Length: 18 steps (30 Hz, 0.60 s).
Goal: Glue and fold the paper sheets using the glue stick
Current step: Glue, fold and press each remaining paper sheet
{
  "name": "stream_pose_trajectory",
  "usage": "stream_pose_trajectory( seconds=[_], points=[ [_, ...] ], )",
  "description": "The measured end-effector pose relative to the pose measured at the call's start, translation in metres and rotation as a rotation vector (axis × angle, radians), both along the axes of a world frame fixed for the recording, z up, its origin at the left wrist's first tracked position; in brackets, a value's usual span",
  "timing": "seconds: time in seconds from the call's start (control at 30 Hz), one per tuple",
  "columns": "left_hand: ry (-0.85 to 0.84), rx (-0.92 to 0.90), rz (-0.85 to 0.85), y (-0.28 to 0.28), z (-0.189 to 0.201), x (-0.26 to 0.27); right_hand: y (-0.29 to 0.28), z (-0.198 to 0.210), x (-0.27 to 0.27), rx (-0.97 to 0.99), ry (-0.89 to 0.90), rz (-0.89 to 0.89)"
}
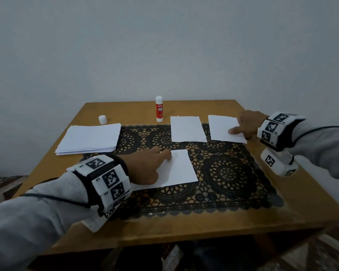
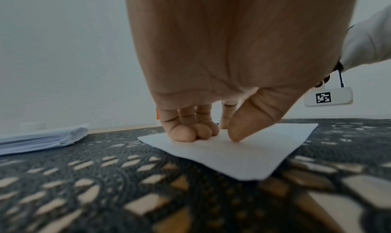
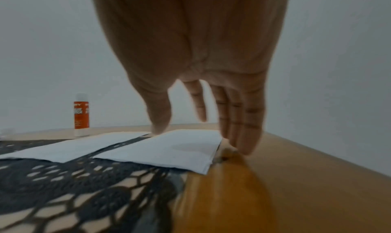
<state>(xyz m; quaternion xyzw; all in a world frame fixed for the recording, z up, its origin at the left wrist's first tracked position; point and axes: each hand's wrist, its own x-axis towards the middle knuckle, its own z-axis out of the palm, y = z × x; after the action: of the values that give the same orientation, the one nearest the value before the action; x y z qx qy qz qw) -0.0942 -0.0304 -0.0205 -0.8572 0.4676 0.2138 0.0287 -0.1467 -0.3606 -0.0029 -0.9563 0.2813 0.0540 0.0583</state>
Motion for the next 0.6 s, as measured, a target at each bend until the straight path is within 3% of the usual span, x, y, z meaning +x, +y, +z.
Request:
stream_pose_trajectory(
  seconds=[0.4, 0.6],
  points=[
    [-0.010, 0.002, 0.008, 0.000, 0.000, -0.001, 0.022, -0.007, 0.013, 0.033, 0.043, -0.129],
    [-0.018, -0.004, 0.013, 0.000, -0.001, -0.002, 0.002, -0.021, 0.019, 0.052, -0.047, -0.002]
  ],
)
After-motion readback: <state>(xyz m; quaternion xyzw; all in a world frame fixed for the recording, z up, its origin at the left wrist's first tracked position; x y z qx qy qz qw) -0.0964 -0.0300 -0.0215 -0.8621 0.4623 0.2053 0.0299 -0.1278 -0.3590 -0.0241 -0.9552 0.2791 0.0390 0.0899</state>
